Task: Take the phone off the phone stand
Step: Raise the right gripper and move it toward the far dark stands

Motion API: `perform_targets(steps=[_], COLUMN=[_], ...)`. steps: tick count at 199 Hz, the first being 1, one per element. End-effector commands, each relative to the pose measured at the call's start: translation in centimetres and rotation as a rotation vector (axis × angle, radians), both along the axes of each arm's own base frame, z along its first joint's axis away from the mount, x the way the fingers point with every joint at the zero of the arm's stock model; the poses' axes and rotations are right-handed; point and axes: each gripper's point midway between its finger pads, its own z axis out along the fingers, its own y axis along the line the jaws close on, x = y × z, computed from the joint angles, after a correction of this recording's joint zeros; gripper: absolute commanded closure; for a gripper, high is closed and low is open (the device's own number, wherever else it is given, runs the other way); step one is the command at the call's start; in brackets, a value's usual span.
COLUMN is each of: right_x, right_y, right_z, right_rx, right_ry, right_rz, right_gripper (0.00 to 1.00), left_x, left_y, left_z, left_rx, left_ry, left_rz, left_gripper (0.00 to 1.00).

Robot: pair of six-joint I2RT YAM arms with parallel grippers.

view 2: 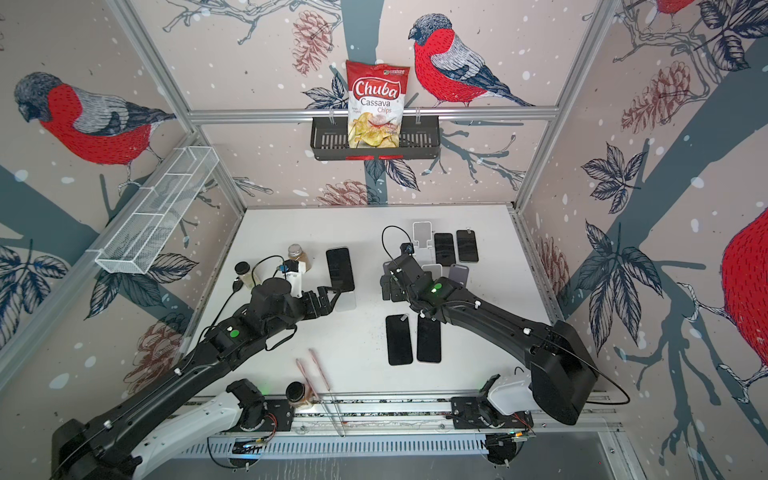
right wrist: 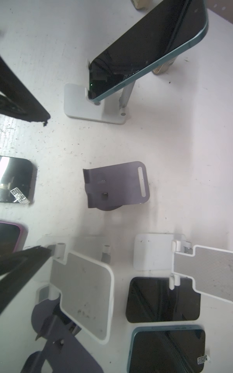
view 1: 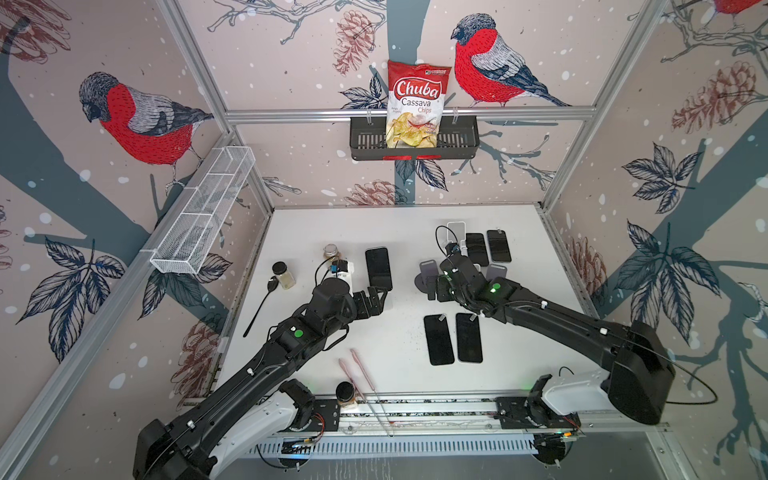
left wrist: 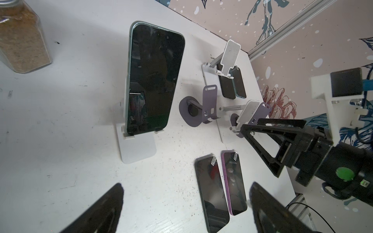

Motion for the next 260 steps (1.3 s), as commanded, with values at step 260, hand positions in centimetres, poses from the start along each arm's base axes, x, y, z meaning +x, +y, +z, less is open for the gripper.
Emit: perform_targets(steps=[260], right_x=[9.8], right_y=[4.8], right_z=[-7.5], right_rx=[-0.101], right_ry=[0.069], right_rz=[0.096], right_gripper=[0.23], left_x=[1.7], left_y=[-0.2], left_z=[-0.3], left_rx=[0.059], left_ry=[-0.002], left_rz=[0.025], left_gripper=[0.04])
